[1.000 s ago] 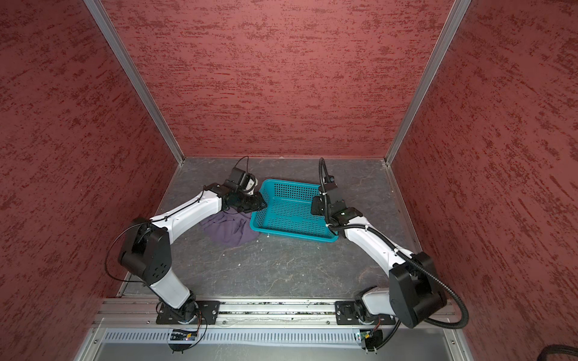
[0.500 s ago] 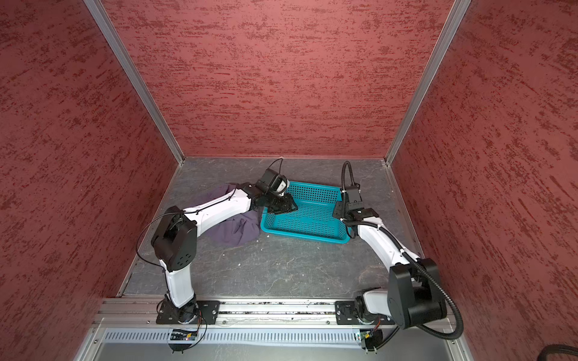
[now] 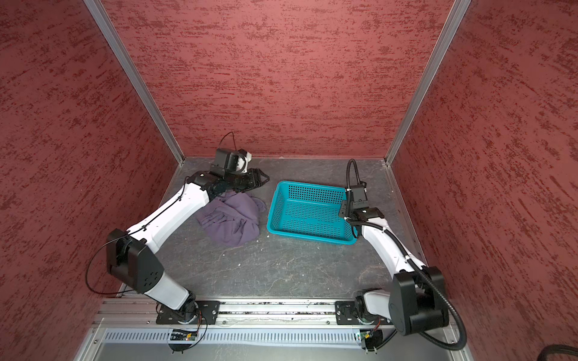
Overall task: Fold and stack the trousers
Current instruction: Move the basket to the top-right of the table.
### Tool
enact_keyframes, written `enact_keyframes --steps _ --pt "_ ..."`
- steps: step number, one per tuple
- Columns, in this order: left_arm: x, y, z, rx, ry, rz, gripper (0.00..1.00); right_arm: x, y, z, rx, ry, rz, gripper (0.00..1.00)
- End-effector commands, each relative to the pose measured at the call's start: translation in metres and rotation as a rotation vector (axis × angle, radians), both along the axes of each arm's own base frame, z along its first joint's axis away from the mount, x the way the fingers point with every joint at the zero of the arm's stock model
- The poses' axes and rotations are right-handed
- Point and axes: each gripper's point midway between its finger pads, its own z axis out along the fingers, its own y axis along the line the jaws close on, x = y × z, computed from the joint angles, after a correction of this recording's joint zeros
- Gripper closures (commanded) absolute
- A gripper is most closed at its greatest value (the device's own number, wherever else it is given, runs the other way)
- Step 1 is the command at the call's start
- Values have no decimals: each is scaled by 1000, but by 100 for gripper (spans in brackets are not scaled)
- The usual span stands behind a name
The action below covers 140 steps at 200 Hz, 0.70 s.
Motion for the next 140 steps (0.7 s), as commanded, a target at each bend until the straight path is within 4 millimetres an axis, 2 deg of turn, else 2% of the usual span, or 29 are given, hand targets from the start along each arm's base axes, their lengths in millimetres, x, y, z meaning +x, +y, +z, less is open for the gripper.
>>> enact_keyframes --steps 1,21,50,61,104,140 --pt "-16 14 -43 55 110 18 33 -6 -14 17 -49 -21 -45 61" --pt "-23 8 -65 54 155 -9 29 -12 -17 6 -56 30 -61 54" --pt "-32 -18 -91 51 214 -76 29 -16 -8 -6 4 57 -46 29" --pt "-37 -31 -100 62 235 -110 30 -17 -3 -12 36 64 -41 23" --pt "-49 -73 -122 91 281 -201 29 -10 11 -35 100 100 2 8" --pt "-47 -110 -123 72 276 -253 29 10 3 -40 61 106 6 4"
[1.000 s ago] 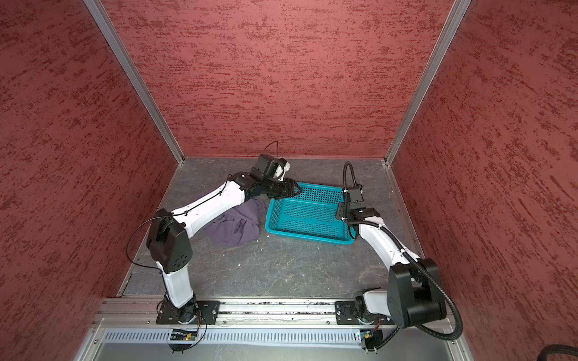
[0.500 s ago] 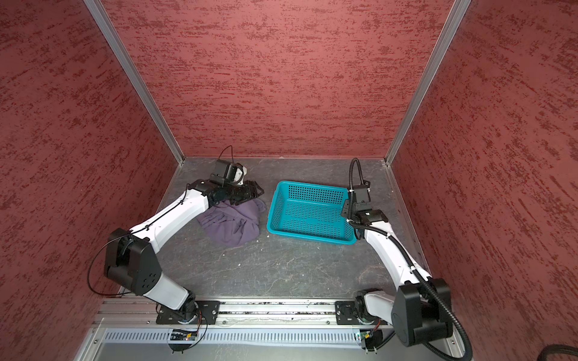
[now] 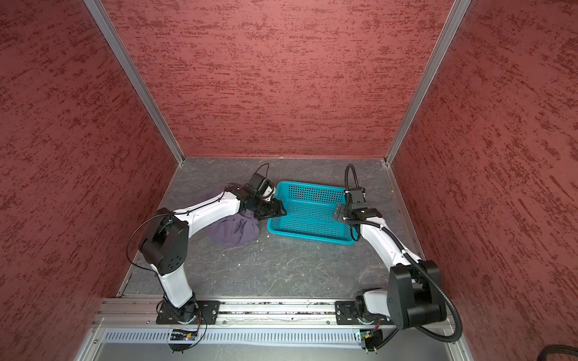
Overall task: Fold and stack the trousers
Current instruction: Move the basket to the top-right of the table.
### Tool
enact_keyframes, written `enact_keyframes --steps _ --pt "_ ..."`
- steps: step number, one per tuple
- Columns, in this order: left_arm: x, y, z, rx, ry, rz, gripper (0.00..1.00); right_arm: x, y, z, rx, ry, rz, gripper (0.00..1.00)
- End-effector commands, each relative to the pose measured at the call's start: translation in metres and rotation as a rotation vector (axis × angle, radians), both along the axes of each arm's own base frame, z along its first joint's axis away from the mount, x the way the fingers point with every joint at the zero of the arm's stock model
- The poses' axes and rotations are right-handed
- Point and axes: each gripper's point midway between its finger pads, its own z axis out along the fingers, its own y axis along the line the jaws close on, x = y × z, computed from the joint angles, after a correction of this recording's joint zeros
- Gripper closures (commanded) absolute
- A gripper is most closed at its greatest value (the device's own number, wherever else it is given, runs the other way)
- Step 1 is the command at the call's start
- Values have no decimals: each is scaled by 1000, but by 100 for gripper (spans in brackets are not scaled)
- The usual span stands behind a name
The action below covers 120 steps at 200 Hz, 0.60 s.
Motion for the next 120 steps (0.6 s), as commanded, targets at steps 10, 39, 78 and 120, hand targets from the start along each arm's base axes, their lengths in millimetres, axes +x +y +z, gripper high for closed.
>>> enact_keyframes --steps 10,39,78,120 --pt "10 -34 12 -63 -22 -31 29 28 -5 9 5 -54 8 3" --pt "22 -57 17 -111 -24 -36 29 49 -12 10 3 -65 4 1" --pt "36 -81 17 -133 -25 -55 28 77 -35 22 12 -101 -38 2" --pt "65 -100 26 -156 -68 -45 25 109 -60 50 26 -171 -78 1"
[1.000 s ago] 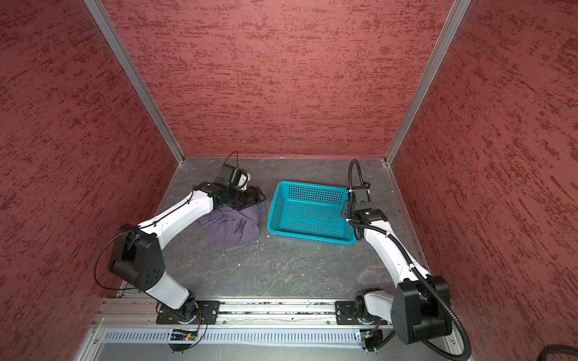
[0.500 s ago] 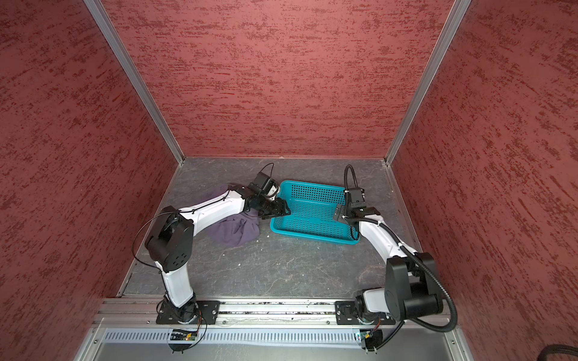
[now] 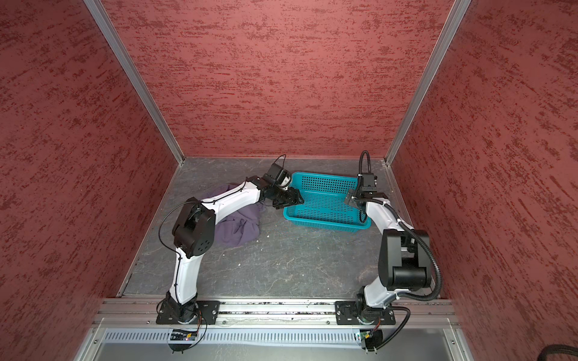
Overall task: Fold and stack the trousers
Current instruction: Move the basket to the top-right of the table.
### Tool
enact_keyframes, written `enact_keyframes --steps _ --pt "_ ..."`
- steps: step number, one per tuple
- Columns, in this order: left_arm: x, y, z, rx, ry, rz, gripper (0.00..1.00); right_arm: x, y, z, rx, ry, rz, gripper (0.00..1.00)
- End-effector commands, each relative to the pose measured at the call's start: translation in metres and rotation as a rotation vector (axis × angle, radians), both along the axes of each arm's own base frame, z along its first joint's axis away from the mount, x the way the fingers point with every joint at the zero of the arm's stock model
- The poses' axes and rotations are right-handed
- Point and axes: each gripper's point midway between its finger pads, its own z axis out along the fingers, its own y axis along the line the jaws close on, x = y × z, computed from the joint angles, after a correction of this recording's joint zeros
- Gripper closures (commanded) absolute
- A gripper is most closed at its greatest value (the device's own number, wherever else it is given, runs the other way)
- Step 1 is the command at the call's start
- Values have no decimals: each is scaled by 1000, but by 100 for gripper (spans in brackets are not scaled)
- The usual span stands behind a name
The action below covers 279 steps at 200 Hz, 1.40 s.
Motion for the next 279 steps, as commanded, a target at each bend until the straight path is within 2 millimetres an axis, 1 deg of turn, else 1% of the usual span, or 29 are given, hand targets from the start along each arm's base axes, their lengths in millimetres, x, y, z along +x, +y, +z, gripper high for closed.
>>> enact_keyframes --steps 1,26,39,60,72,84,98,101,103,116,127,129,134,141,145,149,154,162,174,184,186,188,193,194,209,221,231,255,279 --pt "7 -29 23 -78 -42 -44 25 35 4 35 37 -117 45 1" --pt "24 -35 40 -106 -104 -26 20 53 -5 61 5 -148 42 1" --pt "31 -34 45 -114 -127 -15 19 59 -10 76 -14 -170 32 1" --pt "37 -27 46 -128 -120 6 18 60 -14 94 -30 -185 20 1" --pt "38 -21 51 -145 -123 12 18 57 -7 105 15 -208 30 1" --pt "40 -9 57 -148 -137 31 17 51 14 113 107 -246 76 4" --pt "43 12 71 -154 -170 69 18 42 52 119 166 -281 161 4" --pt "44 19 71 -152 -171 83 18 39 60 120 160 -281 184 4" --pt "46 23 76 -157 -181 91 18 37 66 120 152 -278 197 4" --pt "49 53 86 -155 -204 155 17 22 102 118 95 -256 283 4" --pt "50 80 99 -158 -231 207 16 10 132 110 67 -231 346 4" --pt "50 86 100 -157 -236 218 16 5 135 116 67 -246 354 4" --pt "49 99 104 -154 -246 241 16 -2 148 116 74 -253 377 5" --pt "48 116 111 -148 -267 273 16 -12 165 114 94 -258 407 6" --pt "45 125 109 -137 -267 289 16 -18 175 111 107 -260 428 7" --pt "44 135 116 -136 -284 307 16 -23 185 109 119 -264 448 8" --pt "40 145 115 -124 -290 324 15 -31 197 106 132 -267 474 10" --pt "34 162 118 -112 -301 353 15 -42 215 99 155 -266 508 15" --pt "24 186 121 -94 -315 398 13 -57 240 85 193 -251 567 26" --pt "15 205 121 -80 -319 437 10 -68 258 72 215 -230 605 42" --pt "13 208 120 -76 -318 444 4 -70 260 68 218 -222 608 45" --pt "11 212 119 -72 -318 451 1 -72 263 66 222 -219 615 48" --pt "7 222 119 -65 -319 471 1 -77 269 59 227 -205 626 57" --pt "6 223 118 -63 -319 473 1 -79 271 56 229 -198 630 60" --pt "-5 250 119 -39 -340 537 1 -90 278 40 252 -170 628 74" --pt "-13 270 123 -22 -381 598 1 -97 277 29 284 -165 605 79" --pt "-21 280 132 -33 -428 634 1 -101 274 22 308 -171 582 83" --pt "-37 303 142 -57 -494 735 1 -109 254 -1 272 -140 508 85" --pt "-46 310 147 -75 -514 751 1 -112 227 -23 196 -88 420 86"
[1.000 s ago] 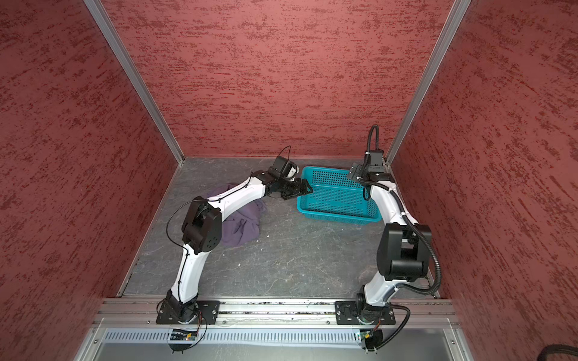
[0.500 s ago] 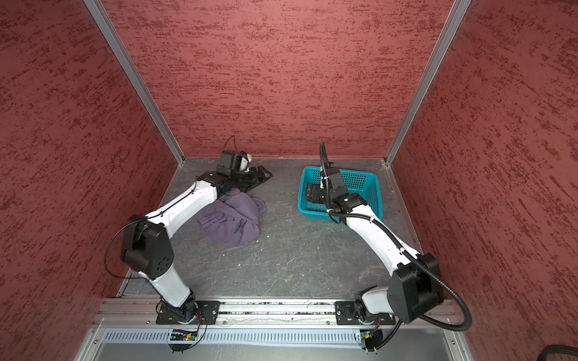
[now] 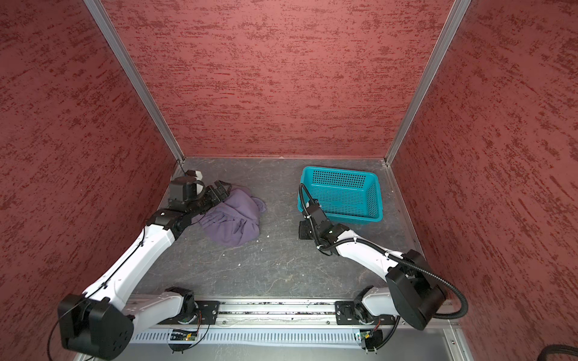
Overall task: Fold and stack the trousers
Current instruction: Move the basket to the top-right of the table.
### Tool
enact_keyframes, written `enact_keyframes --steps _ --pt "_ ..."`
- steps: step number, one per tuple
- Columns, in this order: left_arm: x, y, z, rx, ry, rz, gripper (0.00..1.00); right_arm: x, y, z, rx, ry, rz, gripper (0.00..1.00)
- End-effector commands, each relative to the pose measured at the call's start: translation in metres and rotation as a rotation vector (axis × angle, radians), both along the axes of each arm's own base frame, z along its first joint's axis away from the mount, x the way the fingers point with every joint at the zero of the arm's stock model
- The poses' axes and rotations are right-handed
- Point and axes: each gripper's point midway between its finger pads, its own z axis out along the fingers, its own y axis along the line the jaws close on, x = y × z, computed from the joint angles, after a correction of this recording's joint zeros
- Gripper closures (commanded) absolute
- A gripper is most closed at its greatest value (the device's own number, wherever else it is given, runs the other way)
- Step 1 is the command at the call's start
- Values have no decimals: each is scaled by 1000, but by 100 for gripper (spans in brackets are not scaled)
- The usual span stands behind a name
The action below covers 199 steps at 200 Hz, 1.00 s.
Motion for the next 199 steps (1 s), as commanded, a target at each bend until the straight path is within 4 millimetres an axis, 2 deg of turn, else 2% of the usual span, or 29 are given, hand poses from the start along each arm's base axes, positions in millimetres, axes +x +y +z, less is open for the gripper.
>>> enact_keyframes --steps 1,18,40,75,103,135,173,199 --pt "2 12 17 -10 -78 60 1 12 -22 5 -11 -46 -135 86" --pt "-3 9 17 -13 -90 33 0 13 -48 -7 -9 -26 -211 86" --pt "-12 10 9 -23 -75 38 0 17 -78 -9 55 -17 -289 86" --pt "-25 18 1 9 -30 57 0 36 -121 16 57 -87 -380 80" --pt "-38 26 -4 28 -11 81 0 56 -146 30 24 -111 -442 79" --pt "-48 32 -13 33 5 102 0 70 -167 28 34 -107 -505 79" --pt "-42 32 -20 31 40 93 0 81 -193 33 48 -127 -571 75" --pt "-36 29 -23 21 48 84 0 84 -209 45 54 -156 -597 72"
